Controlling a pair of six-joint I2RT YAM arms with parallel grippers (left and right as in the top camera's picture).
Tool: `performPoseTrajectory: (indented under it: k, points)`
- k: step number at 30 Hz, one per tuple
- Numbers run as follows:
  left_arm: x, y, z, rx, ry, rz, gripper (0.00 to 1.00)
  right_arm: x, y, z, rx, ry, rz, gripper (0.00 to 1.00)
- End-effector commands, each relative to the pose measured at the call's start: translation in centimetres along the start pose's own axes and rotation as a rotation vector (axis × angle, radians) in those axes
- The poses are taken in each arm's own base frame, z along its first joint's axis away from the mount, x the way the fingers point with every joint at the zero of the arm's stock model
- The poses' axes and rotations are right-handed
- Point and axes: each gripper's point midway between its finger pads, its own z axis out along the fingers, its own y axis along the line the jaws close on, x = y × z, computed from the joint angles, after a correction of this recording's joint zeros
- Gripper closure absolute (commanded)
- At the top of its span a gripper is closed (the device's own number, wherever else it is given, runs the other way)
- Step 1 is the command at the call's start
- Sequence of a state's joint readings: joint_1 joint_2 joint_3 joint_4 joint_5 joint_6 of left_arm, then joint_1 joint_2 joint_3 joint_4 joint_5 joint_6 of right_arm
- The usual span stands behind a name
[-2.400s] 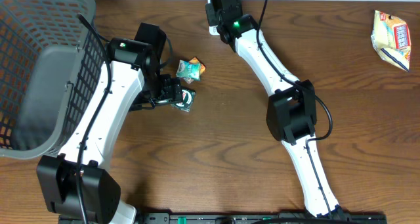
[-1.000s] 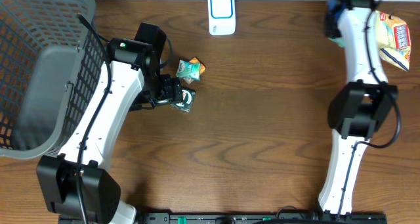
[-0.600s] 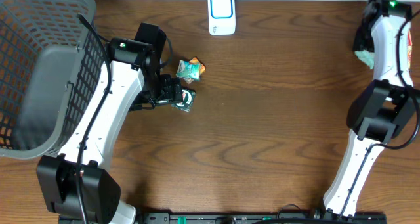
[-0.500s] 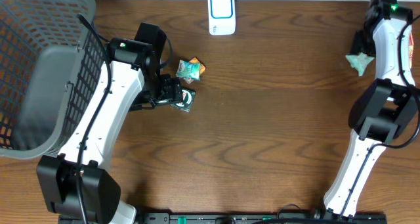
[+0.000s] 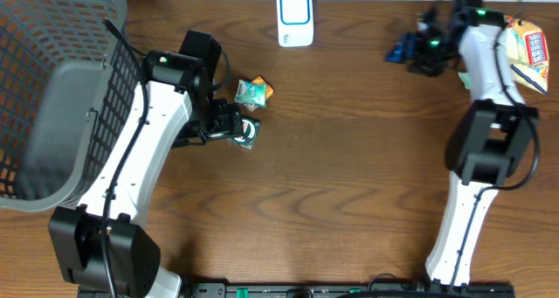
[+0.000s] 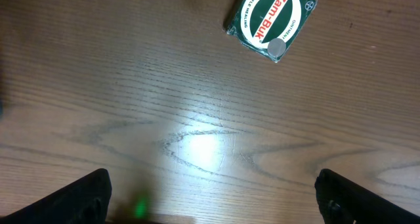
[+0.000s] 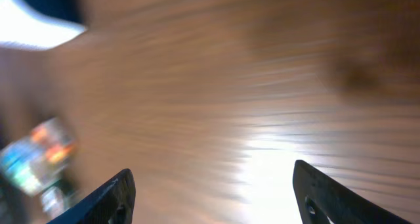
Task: Scan the item barcode
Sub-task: 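Reach the right gripper toward the orange box and Zam-Buk tin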
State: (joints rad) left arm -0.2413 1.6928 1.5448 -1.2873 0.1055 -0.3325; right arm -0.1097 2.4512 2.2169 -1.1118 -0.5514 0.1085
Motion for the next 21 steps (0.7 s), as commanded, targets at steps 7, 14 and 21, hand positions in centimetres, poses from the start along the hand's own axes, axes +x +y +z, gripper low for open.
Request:
performPoseTrajectory:
  k: [7,14,21]
  points:
    - [-0.1,0.0,-0.2,-0.002,-0.001,0.007,0.02,6.0,13.4,5.4,-0.126,0.156,-0.216,0.24]
    - [-0.1,0.0,-0.2,-0.002,-0.001,0.007,0.03,8.8,21.0,9.1,-0.160,0.140,-0.407,0.16]
    - [-0.1,0.0,-0.2,-0.002,-0.001,0.007,0.02,8.3,25.5,11.5,-0.095,-0.011,-0.488,0.26]
